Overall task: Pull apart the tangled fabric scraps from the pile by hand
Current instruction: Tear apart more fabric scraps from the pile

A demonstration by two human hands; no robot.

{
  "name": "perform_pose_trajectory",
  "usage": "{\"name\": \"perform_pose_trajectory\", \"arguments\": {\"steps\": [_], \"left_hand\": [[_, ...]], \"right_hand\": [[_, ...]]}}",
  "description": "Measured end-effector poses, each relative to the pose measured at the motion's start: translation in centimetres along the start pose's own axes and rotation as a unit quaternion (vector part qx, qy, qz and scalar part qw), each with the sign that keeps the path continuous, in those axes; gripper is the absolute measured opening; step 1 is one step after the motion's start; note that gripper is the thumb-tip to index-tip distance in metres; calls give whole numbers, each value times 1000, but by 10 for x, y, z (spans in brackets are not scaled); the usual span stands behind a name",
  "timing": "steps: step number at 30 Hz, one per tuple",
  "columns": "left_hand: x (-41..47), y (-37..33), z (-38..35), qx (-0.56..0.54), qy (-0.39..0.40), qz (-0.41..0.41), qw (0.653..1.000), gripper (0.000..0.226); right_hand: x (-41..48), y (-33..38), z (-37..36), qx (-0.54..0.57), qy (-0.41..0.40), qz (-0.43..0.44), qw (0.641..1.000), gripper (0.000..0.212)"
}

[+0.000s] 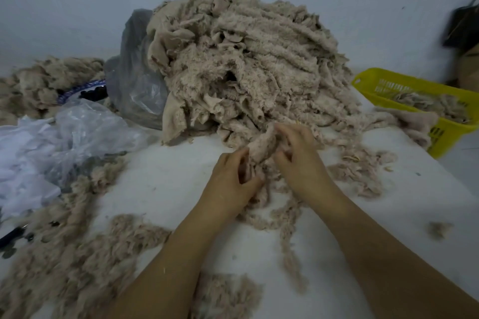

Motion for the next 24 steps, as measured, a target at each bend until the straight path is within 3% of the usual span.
{"name": "perform_pose_trajectory", "arguments": {"steps": [2,4,7,9,12,15,17,19,21,24], "left_hand": [[1,1,2,59,-18,1,998,44],[1,3,9,-11,-58,5,998,7],[-2,11,17,-214,-79,34,973,19],[-3,11,21,-369,-80,64,924,22],[-2,6,24,-573,-63,72,814,2],[1,5,22,-599,-36,55,798,20],[2,4,20,-612,-26,46,789,16],[2,2,21,-628,-19,43,776,15],[2,3,22,-645,-10,42,763,16],[4,10,25,-663,-35,78,743,13]], "right_hand": [[-3,8,-11,-56,30,48,997,39],[-3,7,-16,-77,54,37,995,28],[-2,0,-10,-66,39,5,997,14],[-2,-3,-5,-66,18,0,998,15],[-4,0,-4,-59,12,9,998,19],[-9,18,-2,6,2,71,997,22],[-12,28,-10,27,55,90,994,35],[-15,31,-25,-34,128,93,987,44],[-17,30,-39,-113,169,118,972,31],[-16,28,-38,-94,163,121,975,24]]}}
Point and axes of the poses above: each hand's wrist, its own x-axis towards the middle knuckle, its own z-axis out of the back of the hand, y = z × x, the point moved 5 cm from there along x, towards the middle knuckle, and after that the axes turned 5 degrees about y, right-handed, at the moved point
